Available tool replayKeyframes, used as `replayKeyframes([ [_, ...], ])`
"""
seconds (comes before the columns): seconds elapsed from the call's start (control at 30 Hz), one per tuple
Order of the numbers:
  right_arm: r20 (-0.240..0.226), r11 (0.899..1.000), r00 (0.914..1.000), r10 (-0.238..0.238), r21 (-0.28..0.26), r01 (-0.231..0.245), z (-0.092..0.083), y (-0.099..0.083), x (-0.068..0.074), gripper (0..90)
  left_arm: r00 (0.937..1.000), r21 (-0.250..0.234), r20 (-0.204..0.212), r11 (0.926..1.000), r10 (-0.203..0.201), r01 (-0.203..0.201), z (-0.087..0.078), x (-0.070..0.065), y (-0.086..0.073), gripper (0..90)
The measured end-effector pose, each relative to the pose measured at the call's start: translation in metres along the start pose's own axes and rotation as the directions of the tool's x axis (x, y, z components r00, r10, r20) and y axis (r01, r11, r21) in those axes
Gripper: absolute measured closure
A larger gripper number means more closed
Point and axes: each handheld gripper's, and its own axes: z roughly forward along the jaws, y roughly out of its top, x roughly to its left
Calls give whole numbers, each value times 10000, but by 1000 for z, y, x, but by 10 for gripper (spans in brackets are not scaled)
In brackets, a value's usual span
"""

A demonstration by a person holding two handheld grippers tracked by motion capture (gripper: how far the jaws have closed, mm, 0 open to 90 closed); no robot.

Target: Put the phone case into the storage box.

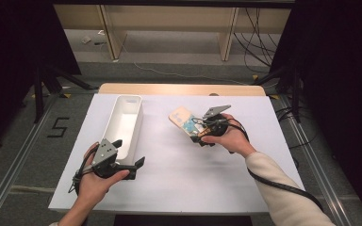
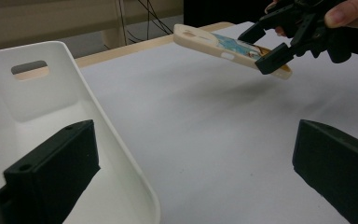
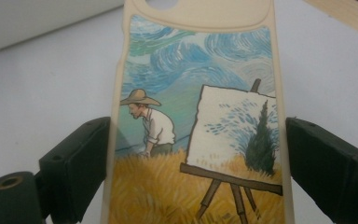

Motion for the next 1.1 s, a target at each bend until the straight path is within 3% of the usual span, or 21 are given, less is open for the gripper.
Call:
replayKeyframes([
  [0.23,64,9974,10000,1,-726,3,-15,-6,11,114,10000,-11,-26,10000,-9,9,0,0,0,0],
  [0.43,148,9881,9999,-89,-1536,111,-26,-11,23,113,10000,-18,-4,10000,6,-6,1,0,1,0],
  [0.7,85,9800,9999,-120,-1983,134,-33,-17,34,113,10000,-79,1,9999,-70,70,1,0,1,0],
  [1.1,173,9644,9996,232,-2640,-178,-43,-28,45,112,9997,-237,0,9994,-250,250,7,3,10,0],
])
